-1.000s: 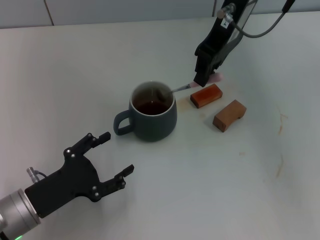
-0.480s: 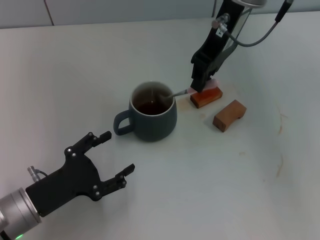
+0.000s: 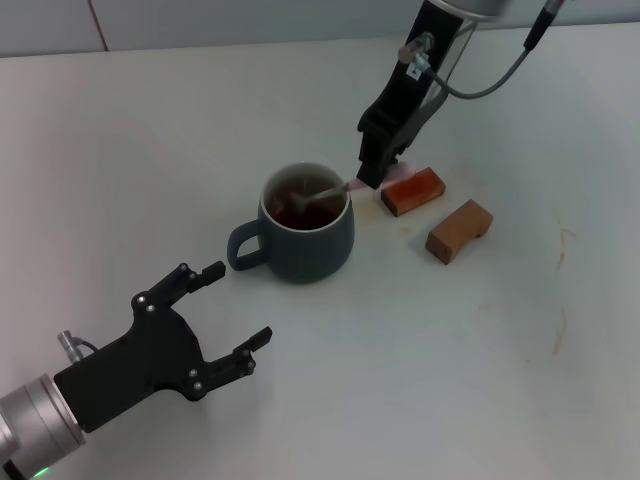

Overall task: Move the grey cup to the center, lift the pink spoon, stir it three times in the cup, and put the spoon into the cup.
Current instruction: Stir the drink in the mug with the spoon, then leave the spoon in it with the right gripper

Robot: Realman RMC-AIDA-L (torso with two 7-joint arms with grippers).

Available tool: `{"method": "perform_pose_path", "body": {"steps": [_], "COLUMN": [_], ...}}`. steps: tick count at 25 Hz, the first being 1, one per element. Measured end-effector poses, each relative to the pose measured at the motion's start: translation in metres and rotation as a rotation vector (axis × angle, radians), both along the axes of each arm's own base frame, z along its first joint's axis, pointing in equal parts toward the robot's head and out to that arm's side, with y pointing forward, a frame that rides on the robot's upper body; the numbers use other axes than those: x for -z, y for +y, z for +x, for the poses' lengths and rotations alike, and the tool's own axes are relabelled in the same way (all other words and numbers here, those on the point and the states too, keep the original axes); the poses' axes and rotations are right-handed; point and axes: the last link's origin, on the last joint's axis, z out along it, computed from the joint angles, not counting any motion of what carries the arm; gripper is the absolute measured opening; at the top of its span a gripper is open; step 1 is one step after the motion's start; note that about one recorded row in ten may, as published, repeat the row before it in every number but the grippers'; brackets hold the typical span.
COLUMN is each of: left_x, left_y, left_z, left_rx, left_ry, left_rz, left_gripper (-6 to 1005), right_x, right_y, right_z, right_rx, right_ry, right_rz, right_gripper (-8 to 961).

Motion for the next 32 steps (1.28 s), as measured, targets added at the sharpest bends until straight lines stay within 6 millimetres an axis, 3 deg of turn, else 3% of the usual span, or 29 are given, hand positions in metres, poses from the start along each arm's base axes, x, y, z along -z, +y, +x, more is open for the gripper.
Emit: {"method": "perform_pose_path", "body": {"steps": [13,20,25,32], "left_x": [-0.001,-0.001,0.000,0.001], "left_y": [0.000,0.000,0.000,-0.003], "left_z": [-0.001,-0.001,0.000,-0.001], "left_rx": [-0.003,-0.003,0.000,-0.004], "left_ry": [0.002,0.001,-0.001,-0.003], "left_rz": [-0.001,-0.001,0.000,-0.002], "left_gripper": [852,852,852,852], "right_x": [-0.012,0.002,0.009,-0.002], "right_y": [0.002,-0.005,0.002,0.009], "right_z": [0.012,0.001,-0.006,-0.001], "right_rx": [0.030,0.004,-0.042,-0.038], "right_ry": [-0.041,-0.023,-0.001,-0.013], "right_rz": [0.009,-0.023,0.019,0.052], "right_gripper": [114,114,114,114]}}
